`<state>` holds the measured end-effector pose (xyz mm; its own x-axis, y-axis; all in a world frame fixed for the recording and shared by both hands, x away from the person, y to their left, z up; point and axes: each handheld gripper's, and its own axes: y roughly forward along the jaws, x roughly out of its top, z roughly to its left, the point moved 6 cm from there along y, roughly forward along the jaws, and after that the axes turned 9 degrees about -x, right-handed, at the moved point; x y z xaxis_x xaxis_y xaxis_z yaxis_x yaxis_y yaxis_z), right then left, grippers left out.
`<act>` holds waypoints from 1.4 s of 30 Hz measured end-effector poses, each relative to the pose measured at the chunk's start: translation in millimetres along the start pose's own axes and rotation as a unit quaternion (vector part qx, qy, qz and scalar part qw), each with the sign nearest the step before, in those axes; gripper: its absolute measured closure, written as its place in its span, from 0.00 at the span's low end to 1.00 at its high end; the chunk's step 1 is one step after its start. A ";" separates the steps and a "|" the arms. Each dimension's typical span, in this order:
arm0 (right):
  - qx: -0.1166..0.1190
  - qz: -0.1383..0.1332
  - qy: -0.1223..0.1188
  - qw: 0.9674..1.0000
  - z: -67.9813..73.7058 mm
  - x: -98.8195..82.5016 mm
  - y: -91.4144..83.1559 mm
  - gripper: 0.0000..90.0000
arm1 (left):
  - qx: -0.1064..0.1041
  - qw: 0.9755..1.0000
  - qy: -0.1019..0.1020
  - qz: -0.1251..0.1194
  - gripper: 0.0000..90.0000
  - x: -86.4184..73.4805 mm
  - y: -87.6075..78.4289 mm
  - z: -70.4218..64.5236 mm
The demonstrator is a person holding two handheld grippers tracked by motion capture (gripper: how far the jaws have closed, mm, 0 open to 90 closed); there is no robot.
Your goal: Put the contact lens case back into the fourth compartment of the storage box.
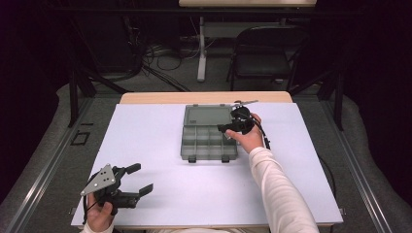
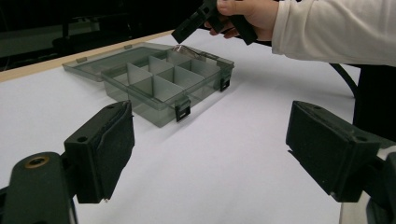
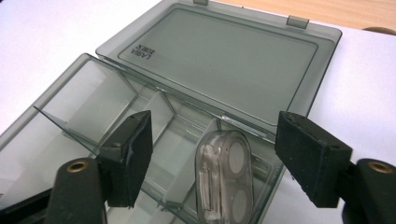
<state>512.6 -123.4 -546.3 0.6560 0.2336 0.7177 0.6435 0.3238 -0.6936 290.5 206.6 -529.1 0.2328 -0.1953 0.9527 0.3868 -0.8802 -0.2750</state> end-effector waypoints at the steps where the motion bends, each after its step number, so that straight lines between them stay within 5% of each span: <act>1: -0.001 -0.001 0.001 1.000 0.7 0.2 -0.3 0.29 | -0.001 1.000 0.000 -0.001 0.18 0.2 0.4 -0.1; 22: 0.018 -0.029 0.001 0.999 9.7 1.0 -30.8 0.20 | -0.006 1.000 0.000 -0.002 0.18 1.0 0.6 -0.9; 42: 0.061 -0.063 -0.007 0.996 27.3 -38.6 -85.7 0.17 | -0.005 1.000 -0.001 -0.004 0.18 1.3 0.7 -0.9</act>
<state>421.3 -135.2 -512.9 0.5669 0.1969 0.7999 0.6673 0.4597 -0.5860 290.3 205.4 -528.0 0.2315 -0.1881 0.9545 0.3799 -0.8858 -0.2667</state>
